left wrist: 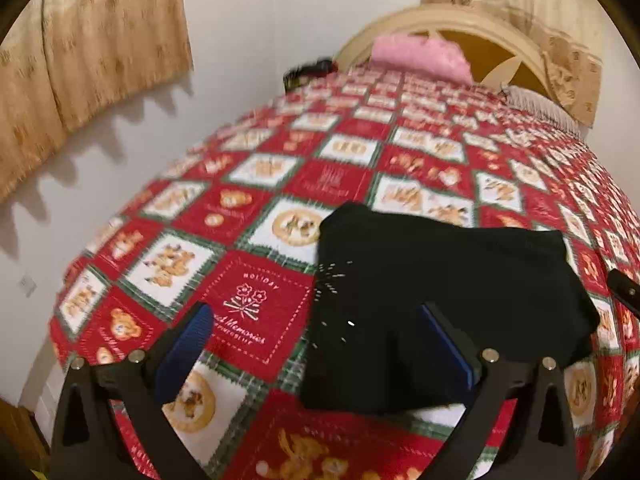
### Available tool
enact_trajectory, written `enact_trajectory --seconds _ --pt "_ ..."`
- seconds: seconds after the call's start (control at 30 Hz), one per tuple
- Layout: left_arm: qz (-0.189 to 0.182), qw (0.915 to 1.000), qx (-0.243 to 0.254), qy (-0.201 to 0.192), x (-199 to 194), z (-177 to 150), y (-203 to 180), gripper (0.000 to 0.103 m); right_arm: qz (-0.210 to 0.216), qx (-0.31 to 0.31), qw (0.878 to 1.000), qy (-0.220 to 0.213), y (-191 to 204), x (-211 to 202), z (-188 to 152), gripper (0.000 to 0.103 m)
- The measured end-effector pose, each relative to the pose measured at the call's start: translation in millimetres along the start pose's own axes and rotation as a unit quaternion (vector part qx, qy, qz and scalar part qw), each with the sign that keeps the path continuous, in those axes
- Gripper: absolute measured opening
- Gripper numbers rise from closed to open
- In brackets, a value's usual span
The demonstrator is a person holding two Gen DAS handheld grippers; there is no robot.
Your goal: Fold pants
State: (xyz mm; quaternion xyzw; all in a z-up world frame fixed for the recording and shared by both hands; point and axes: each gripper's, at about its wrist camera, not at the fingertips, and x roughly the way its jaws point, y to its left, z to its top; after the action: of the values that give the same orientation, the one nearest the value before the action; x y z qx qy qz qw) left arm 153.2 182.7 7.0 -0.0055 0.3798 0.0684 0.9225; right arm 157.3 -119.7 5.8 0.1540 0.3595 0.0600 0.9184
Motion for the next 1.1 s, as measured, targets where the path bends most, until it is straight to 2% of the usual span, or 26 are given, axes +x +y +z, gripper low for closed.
enact_trajectory --seconds 0.1,0.17,0.27,0.4,0.57,0.7,0.93,1.1 --pt "0.005 0.9994 0.014 -0.033 -23 -10 -11 0.103 0.024 0.01 1.0 -0.006 10 -18 -14 0.075" --pt "0.005 0.9993 0.02 -0.03 -29 -15 -17 0.103 0.034 0.011 0.999 0.002 18 -23 -24 0.075" --pt "0.002 0.9998 0.013 -0.017 -36 -25 -21 0.103 0.028 0.046 0.999 0.005 20 -34 -44 0.075" --pt "-0.001 0.9996 0.004 -0.026 -54 -43 -25 0.103 0.015 0.097 0.994 -0.054 20 -62 -71 0.075" --pt "0.018 0.9987 0.004 -0.047 -77 -60 -26 0.103 -0.005 0.032 0.997 -0.072 45 -77 -84 0.076" --pt "0.008 0.9979 0.004 -0.064 -96 -72 -25 0.103 -0.047 -0.048 0.99 -0.121 73 -99 -98 0.076" --pt "-0.022 0.9934 -0.015 -0.111 -136 -91 -14 0.103 -0.053 -0.056 0.979 -0.187 87 -141 -123 0.079" --pt "-0.045 0.9905 -0.023 -0.128 -157 -101 -9 0.103 -0.048 -0.055 0.977 -0.199 92 -161 -127 0.079"
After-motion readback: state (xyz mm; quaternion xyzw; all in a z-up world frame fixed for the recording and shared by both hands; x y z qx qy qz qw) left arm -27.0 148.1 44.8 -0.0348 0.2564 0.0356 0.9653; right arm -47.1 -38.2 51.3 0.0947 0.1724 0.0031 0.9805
